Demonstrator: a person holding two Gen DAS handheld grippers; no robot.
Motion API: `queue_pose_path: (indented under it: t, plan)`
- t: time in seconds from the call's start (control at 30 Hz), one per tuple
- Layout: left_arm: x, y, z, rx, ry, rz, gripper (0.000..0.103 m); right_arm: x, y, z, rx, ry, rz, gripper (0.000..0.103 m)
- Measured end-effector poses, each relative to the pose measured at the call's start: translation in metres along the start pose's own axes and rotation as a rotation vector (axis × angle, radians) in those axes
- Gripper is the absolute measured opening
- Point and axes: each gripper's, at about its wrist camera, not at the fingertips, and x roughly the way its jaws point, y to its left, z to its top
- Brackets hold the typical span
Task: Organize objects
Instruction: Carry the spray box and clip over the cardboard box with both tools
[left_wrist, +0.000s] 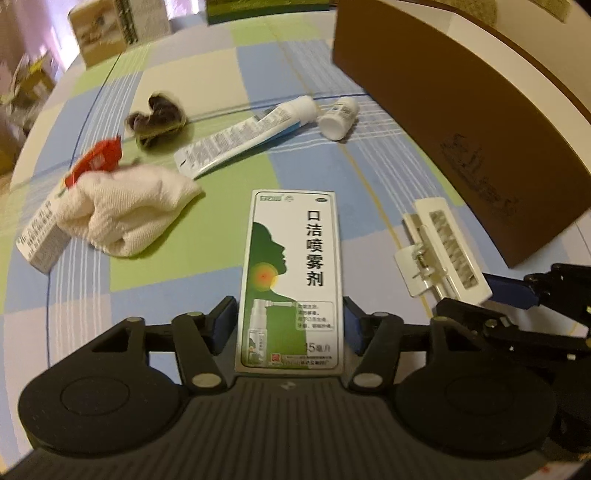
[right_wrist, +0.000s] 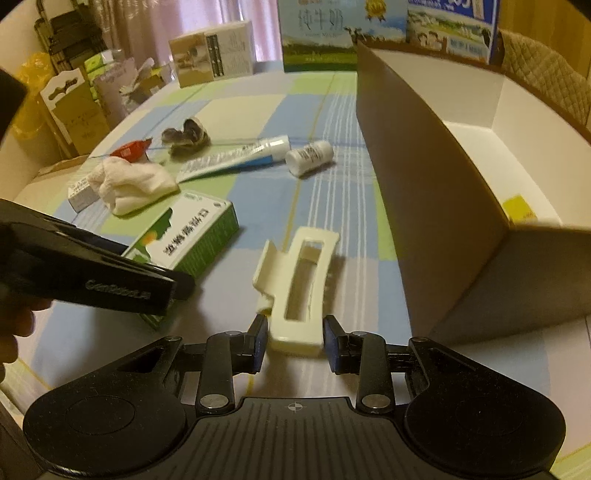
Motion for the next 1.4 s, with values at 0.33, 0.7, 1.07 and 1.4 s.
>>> queue_pose_path:
  t: [0.33,0.7,1.07,1.4]
  plan:
    - [0.011,-0.004,0.012,0.022,-0.037,0.026,0.062,0.021,-0.002,0.013,0.001,-0.036,-0.013,0.046]
    - [0.012,-0.007,0.013,0.040,-0.051,0.031,0.052,0.025,-0.005,0.009,-0.011,-0.051,0.002,0.041]
    - [0.007,-0.006,0.007,0.052,-0.042,0.036,0.052,0.016,-0.008,0.008,-0.009,-0.064,0.011,0.040]
    - [-0.006,0.005,-0.002,0.018,-0.041,0.054,0.052,0.002,-0.004,0.008,-0.031,-0.089,0.035,0.040]
